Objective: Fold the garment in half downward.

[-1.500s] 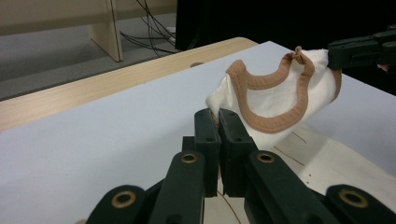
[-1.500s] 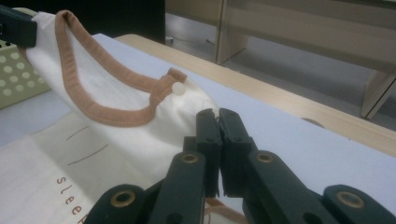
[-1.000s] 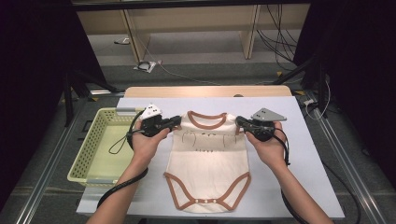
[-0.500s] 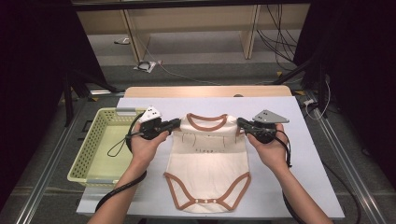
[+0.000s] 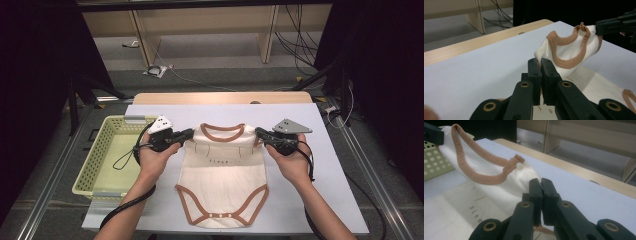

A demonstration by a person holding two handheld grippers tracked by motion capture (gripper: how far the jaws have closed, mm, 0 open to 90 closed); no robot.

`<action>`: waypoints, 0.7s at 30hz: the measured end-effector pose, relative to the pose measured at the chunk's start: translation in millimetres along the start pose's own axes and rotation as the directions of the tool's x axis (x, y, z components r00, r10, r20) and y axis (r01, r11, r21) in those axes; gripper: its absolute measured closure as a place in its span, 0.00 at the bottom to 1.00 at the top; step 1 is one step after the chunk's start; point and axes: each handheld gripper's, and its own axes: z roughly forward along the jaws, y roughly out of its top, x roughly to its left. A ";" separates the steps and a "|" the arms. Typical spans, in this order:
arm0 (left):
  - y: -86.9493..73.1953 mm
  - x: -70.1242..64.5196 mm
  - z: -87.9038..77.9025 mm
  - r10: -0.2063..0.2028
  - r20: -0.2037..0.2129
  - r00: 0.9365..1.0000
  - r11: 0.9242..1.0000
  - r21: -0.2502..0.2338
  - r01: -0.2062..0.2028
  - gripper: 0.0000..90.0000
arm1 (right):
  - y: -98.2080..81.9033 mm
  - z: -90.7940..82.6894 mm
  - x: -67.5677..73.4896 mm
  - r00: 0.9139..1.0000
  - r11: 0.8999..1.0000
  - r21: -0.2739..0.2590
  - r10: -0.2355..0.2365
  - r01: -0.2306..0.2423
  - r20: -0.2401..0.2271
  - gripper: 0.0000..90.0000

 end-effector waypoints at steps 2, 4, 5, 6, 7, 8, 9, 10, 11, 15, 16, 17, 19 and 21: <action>-1.0 -0.1 -0.3 -0.009 0.005 1.000 1.000 0.001 0.009 0.96 | -0.8 0.0 1.0 1.000 1.000 -0.002 -0.007 0.007 -0.001 0.98; -1.8 -0.2 -1.3 -0.005 0.002 1.000 1.000 0.007 0.005 0.96 | -1.4 -0.5 2.3 1.000 1.000 0.001 -0.007 0.007 -0.004 0.98; -2.1 -0.6 -1.9 -0.007 0.001 1.000 1.000 0.006 0.006 0.96 | -1.4 -0.8 2.8 1.000 1.000 0.002 -0.010 0.010 -0.004 0.98; -2.3 -1.2 -2.5 -0.006 -0.002 1.000 1.000 0.005 0.006 0.96 | -1.3 -1.2 3.4 1.000 1.000 0.004 -0.010 0.010 -0.006 0.98; -2.5 -1.9 -3.4 -0.005 -0.003 1.000 1.000 0.005 0.005 0.96 | -1.3 -1.6 3.9 1.000 1.000 0.002 -0.010 0.010 -0.006 0.98; -2.6 -2.8 -4.2 0.001 -0.003 1.000 1.000 0.007 -0.001 0.96 | -1.2 -1.9 4.4 1.000 1.000 -0.001 -0.011 0.011 -0.007 0.98; -2.7 -4.0 -4.9 0.009 -0.006 1.000 1.000 0.009 -0.009 0.96 | -1.0 -2.7 5.1 1.000 1.000 0.001 -0.013 0.013 -0.006 0.98; -2.7 -5.3 -5.4 0.013 -0.009 1.000 1.000 0.009 -0.013 0.96 | -0.7 -3.2 5.7 1.000 1.000 0.002 -0.014 0.014 -0.007 0.98; -2.6 -6.5 -5.9 0.016 -0.008 1.000 1.000 0.009 -0.016 0.96 | -0.8 -3.7 6.2 1.000 1.000 0.001 -0.014 0.014 -0.010 0.98; -2.4 -11.3 -8.9 0.030 -0.003 1.000 1.000 0.009 -0.030 0.96 | -1.0 -5.7 7.6 1.000 1.000 0.000 -0.019 0.019 -0.009 0.98; -2.6 -12.1 -9.4 0.031 -0.001 1.000 0.999 0.009 -0.031 0.96 | -1.0 -6.6 7.9 1.000 1.000 0.002 -0.019 0.019 -0.011 0.98; -2.8 -12.6 -10.0 0.034 0.001 0.999 0.999 0.010 -0.034 0.96 | -1.1 -7.4 8.1 1.000 1.000 0.002 -0.019 0.019 -0.011 0.98; -3.7 -13.4 -11.2 0.031 0.006 1.000 0.999 0.011 -0.031 0.96 | -1.0 -9.2 8.6 1.000 1.000 0.000 -0.020 0.020 -0.012 0.98; -4.7 -14.1 -11.8 0.032 0.009 0.999 0.999 0.013 -0.032 0.96 | -0.9 -10.7 9.4 1.000 1.000 0.000 -0.022 0.022 -0.012 0.98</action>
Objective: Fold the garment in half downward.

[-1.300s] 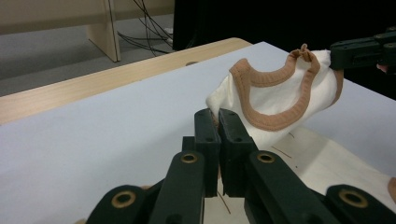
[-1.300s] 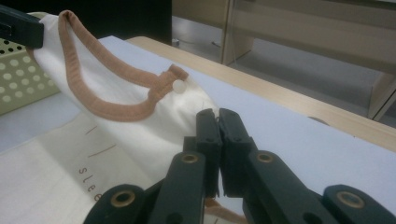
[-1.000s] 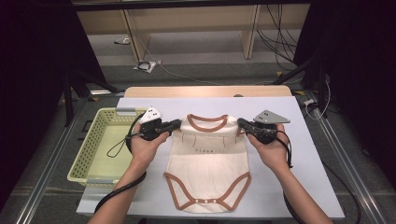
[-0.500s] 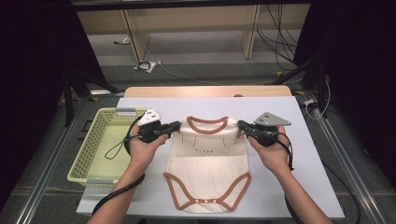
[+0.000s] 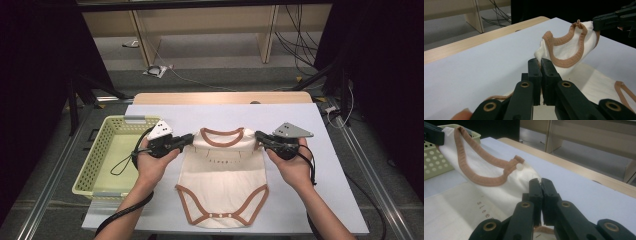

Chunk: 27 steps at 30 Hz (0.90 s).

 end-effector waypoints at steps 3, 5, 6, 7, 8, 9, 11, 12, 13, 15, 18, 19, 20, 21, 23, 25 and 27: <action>-1.4 -1.8 -0.2 0.002 0.003 1.000 1.000 0.005 -0.002 0.97 | 0.0 -1.4 1.4 1.000 1.000 -0.002 -0.002 0.002 -0.001 0.98; -1.8 -3.2 -0.6 0.010 0.005 1.000 1.000 0.011 -0.010 0.97 | -0.3 -2.0 2.0 1.000 1.000 0.001 -0.003 0.003 -0.002 0.98; -1.9 -4.1 -0.7 0.012 0.006 1.000 1.000 0.011 -0.012 0.97 | -0.5 -2.1 2.2 1.000 1.000 0.000 -0.004 0.004 -0.002 0.98; -1.9 -4.8 -0.9 0.014 0.005 1.000 1.000 0.009 -0.014 0.97 | -0.7 -2.4 2.3 1.000 1.000 0.000 -0.004 0.004 -0.002 0.98; -1.6 -5.3 -1.3 0.016 0.006 1.000 1.000 0.010 -0.016 0.97 | -0.7 -2.8 2.3 1.000 1.000 0.001 -0.004 0.004 -0.001 0.98; -1.4 -5.8 -1.8 0.016 0.007 1.000 1.000 0.010 -0.016 0.97 | -0.8 -3.2 2.3 1.000 1.000 0.000 -0.004 0.004 -0.001 0.98; -1.0 -6.9 -2.9 0.018 0.009 1.000 1.000 0.010 -0.018 0.97 | -1.1 -4.2 2.3 1.000 1.000 0.001 -0.004 0.004 -0.002 0.98; -0.8 -7.2 -3.3 0.017 0.009 1.000 1.000 0.010 -0.017 0.97 | -1.3 -4.7 2.6 1.000 1.000 0.001 -0.004 0.004 -0.003 0.98; -0.8 -7.5 -3.7 0.017 0.010 1.000 1.000 0.010 -0.017 0.97 | -1.5 -5.1 3.0 1.000 1.000 0.001 -0.004 0.004 -0.003 0.98; -1.0 -7.9 -4.6 0.016 0.008 1.000 1.000 0.010 -0.016 0.97 | -2.1 -6.1 3.9 1.000 1.000 0.003 -0.003 0.003 -0.003 0.98; -1.9 -7.8 -6.1 0.019 0.006 1.000 1.000 0.013 -0.019 0.97 | -2.8 -7.4 5.1 1.000 1.000 0.005 -0.007 0.007 -0.006 0.98; -2.2 -8.0 -6.4 0.018 0.006 1.000 1.000 0.013 -0.018 0.97 | -3.1 -7.6 5.5 1.000 1.000 0.003 -0.008 0.008 -0.007 0.98; -2.5 -8.4 -6.8 0.020 0.006 1.000 1.000 0.015 -0.020 0.97 | -3.3 -8.0 6.1 1.000 1.000 0.002 -0.007 0.007 -0.005 0.98; -2.7 -8.9 -7.0 0.023 0.007 1.000 1.000 0.017 -0.023 0.97 | -3.3 -8.9 6.6 1.000 1.000 0.006 -0.008 0.008 -0.007 0.98; -2.8 -10.1 -7.3 0.030 0.006 1.000 0.999 0.018 -0.030 0.97 | -3.8 -9.6 7.3 1.000 1.000 0.003 -0.011 0.011 -0.007 0.98; -2.8 -11.2 -7.9 0.034 0.006 0.999 0.999 0.021 -0.034 0.97 | -4.3 -10.7 7.6 1.000 1.000 0.005 -0.012 0.012 -0.008 0.98; -3.0 -12.2 -8.5 0.033 0.008 0.999 0.999 0.021 -0.033 0.97 | -4.9 -12.0 8.0 1.000 1.000 0.004 -0.010 0.010 -0.006 0.98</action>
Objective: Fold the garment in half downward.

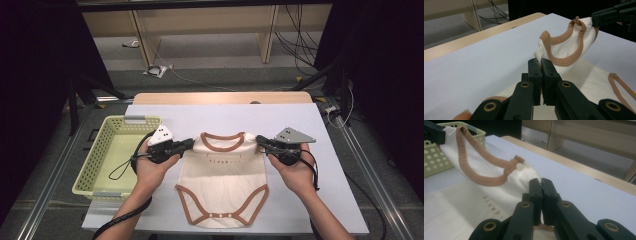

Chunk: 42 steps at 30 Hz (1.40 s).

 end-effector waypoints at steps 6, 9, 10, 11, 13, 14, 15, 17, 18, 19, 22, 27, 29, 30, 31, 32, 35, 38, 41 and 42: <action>-1.4 -1.3 -2.7 0.007 -0.002 1.000 1.000 0.006 -0.007 0.97 | -1.1 -3.2 1.7 1.000 1.000 0.000 -0.004 0.004 -0.005 0.98; -2.5 -2.6 -3.5 0.010 -0.003 1.000 1.000 0.009 -0.010 0.97 | -2.0 -3.9 3.7 1.000 1.000 0.000 -0.008 0.008 -0.008 0.98; -2.8 -2.9 -3.8 0.011 -0.002 1.000 1.000 0.010 -0.011 0.97 | -2.4 -4.2 4.1 1.000 1.000 0.000 -0.008 0.008 -0.009 0.98; -3.0 -3.3 -4.2 0.012 -0.003 1.000 1.000 0.011 -0.012 0.97 | -2.8 -4.4 4.5 1.000 1.000 0.000 -0.008 0.008 -0.010 0.98; -3.5 -4.1 -5.3 0.011 -0.003 1.000 1.000 0.012 -0.011 0.97 | -3.2 -5.1 5.1 1.000 1.000 0.000 -0.007 0.007 -0.009 0.98; -3.7 -4.3 -5.8 0.011 -0.004 1.000 1.000 0.012 -0.011 0.97 | -3.3 -5.6 5.2 1.000 1.000 0.001 -0.006 0.006 -0.009 0.98; -4.0 -4.6 -6.4 0.010 -0.003 1.000 1.000 0.011 -0.010 0.97 | -3.3 -6.3 5.1 1.000 1.000 0.002 -0.008 0.008 -0.010 0.98; -4.6 -5.2 -7.5 0.012 -0.001 1.000 1.000 0.012 -0.012 0.97 | -3.2 -7.5 5.6 1.000 1.000 -0.003 -0.006 0.006 -0.009 0.98; -4.9 -5.7 -7.8 0.013 -0.001 1.000 1.000 0.013 -0.013 0.97 | -3.1 -8.2 6.0 1.000 1.000 -0.004 -0.006 0.006 -0.009 0.98; -5.2 -6.4 -7.9 0.012 -0.001 1.000 1.000 0.012 -0.012 0.97 | -3.1 -9.0 6.3 1.000 1.000 -0.002 -0.008 0.008 -0.009 0.98; -5.1 -7.5 -7.8 0.019 -0.001 1.000 1.000 0.015 -0.018 0.97 | -3.7 -9.7 7.7 1.000 1.000 -0.007 -0.010 0.010 -0.010 0.98; -4.3 -9.2 -8.5 0.025 -0.002 1.000 1.000 0.015 -0.025 0.97 | -5.3 -11.5 8.5 1.000 1.000 -0.002 -0.011 0.011 -0.010 0.98; -3.8 -9.8 -8.6 0.027 -0.001 1.000 1.000 0.015 -0.027 0.97 | -5.7 -12.5 9.0 1.000 1.000 -0.002 -0.008 0.008 -0.010 0.98; -3.7 -10.0 -8.6 0.028 -0.001 1.000 0.999 0.015 -0.028 0.97 | -5.8 -13.2 9.1 1.000 1.000 -0.001 -0.012 0.012 -0.011 0.98; -3.6 -10.3 -8.5 0.028 0.000 1.000 0.999 0.015 -0.028 0.97 | -5.9 -13.7 9.5 1.000 1.000 -0.004 -0.012 0.012 -0.011 0.98; -3.5 -10.6 -8.5 0.028 0.000 1.000 0.999 0.015 -0.028 0.97 | -5.9 -14.1 9.9 1.000 1.000 -0.006 -0.011 0.011 -0.010 0.98; -2.8 -11.8 -8.7 0.030 0.004 1.000 0.999 0.014 -0.030 0.97 | -6.1 -15.4 10.4 1.000 1.000 -0.005 -0.010 0.010 -0.012 0.98; -2.0 -12.7 -9.2 0.033 0.004 0.999 0.999 0.015 -0.033 0.97 | -6.5 -16.1 11.1 1.000 1.000 -0.006 -0.014 0.014 -0.014 0.98; -3.9 -13.5 -9.1 0.032 0.005 0.999 0.999 0.020 -0.032 0.97 | -6.9 -16.5 12.5 1.000 1.000 -0.005 -0.018 0.018 -0.016 0.98; -5.5 -13.7 -9.4 0.031 0.007 1.000 0.999 0.023 -0.031 0.97 | -6.9 -17.0 13.0 1.000 1.000 -0.002 -0.019 0.019 -0.017 0.98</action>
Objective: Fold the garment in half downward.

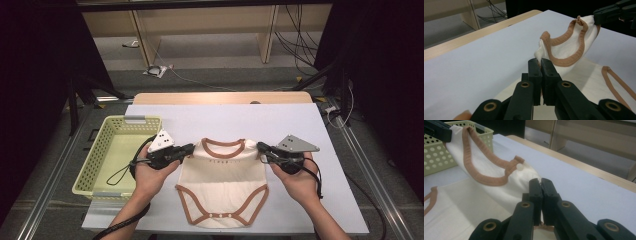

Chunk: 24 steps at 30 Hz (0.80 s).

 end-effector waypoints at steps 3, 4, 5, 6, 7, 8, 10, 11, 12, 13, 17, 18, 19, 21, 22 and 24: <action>-3.2 0.5 -1.7 -0.016 0.007 1.000 1.000 0.000 0.016 0.97 | -0.4 -0.7 1.3 1.000 1.000 -0.003 0.002 -0.002 -0.005 0.98; -3.1 0.9 -2.1 -0.018 0.008 1.000 1.000 -0.001 0.018 0.97 | -0.5 -1.0 1.6 1.000 1.000 -0.003 0.002 -0.002 -0.006 0.98; -2.8 0.8 -2.4 -0.019 0.008 1.000 1.000 -0.004 0.019 0.97 | -0.7 -1.3 2.0 1.000 1.000 -0.003 0.001 -0.001 -0.008 0.98; -2.4 0.1 -2.6 -0.020 0.008 1.000 1.000 -0.008 0.020 0.97 | -0.9 -1.6 2.3 1.000 1.000 -0.002 0.000 0.000 -0.007 0.98; -2.0 -0.6 -3.0 -0.017 0.008 1.000 1.000 -0.008 0.017 0.97 | -1.1 -2.1 2.6 1.000 1.000 0.001 0.000 0.000 -0.007 0.98; -1.6 -1.2 -3.3 -0.014 0.008 1.000 1.000 -0.009 0.014 0.97 | -1.4 -2.6 2.8 1.000 1.000 0.002 0.001 -0.001 -0.006 0.98; -0.9 -1.8 -3.7 -0.009 0.009 1.000 1.000 -0.009 0.009 0.97 | -2.0 -3.5 2.8 1.000 1.000 0.002 -0.001 0.001 -0.007 0.98; -0.8 -2.0 -3.8 -0.007 0.008 1.000 1.000 -0.008 0.007 0.97 | -2.2 -3.9 2.9 1.000 1.000 0.001 0.002 -0.002 -0.007 0.98; -0.7 -2.2 -4.0 -0.006 0.007 1.000 1.000 -0.008 0.006 0.97 | -2.4 -4.4 3.0 1.000 1.000 0.000 0.003 -0.003 -0.007 0.98; -1.2 -2.6 -4.3 -0.004 0.007 1.000 1.000 -0.006 0.004 0.97 | -2.5 -4.9 3.0 1.000 1.000 0.000 -0.001 0.001 -0.008 0.98; -5.1 -4.3 -6.8 -0.009 0.011 1.000 1.000 0.000 0.009 0.97 | -3.4 -6.5 4.8 1.000 1.000 0.001 0.000 0.000 -0.013 0.98; -5.3 -4.3 -7.3 -0.008 0.010 1.000 1.000 0.001 0.008 0.97 | -3.6 -6.6 5.2 1.000 1.000 0.002 -0.001 0.001 -0.014 0.98; -5.1 -4.5 -7.7 -0.008 0.009 1.000 1.000 0.001 0.008 0.97 | -4.0 -6.6 5.8 1.000 1.000 0.002 -0.003 0.003 -0.014 0.98; -4.3 -5.1 -8.5 -0.005 0.009 1.000 1.000 -0.002 0.005 0.97 | -4.2 -6.8 6.7 1.000 1.000 0.003 -0.005 0.005 -0.015 0.98; -4.0 -5.5 -8.9 -0.001 0.008 1.000 1.000 -0.001 0.001 0.97 | -4.3 -7.2 7.0 1.000 1.000 0.004 -0.007 0.007 -0.016 0.98; -3.9 -6.2 -9.2 0.000 0.009 1.000 1.000 -0.002 0.000 0.97 | -4.7 -8.6 7.6 1.000 1.000 0.004 -0.004 0.004 -0.016 0.98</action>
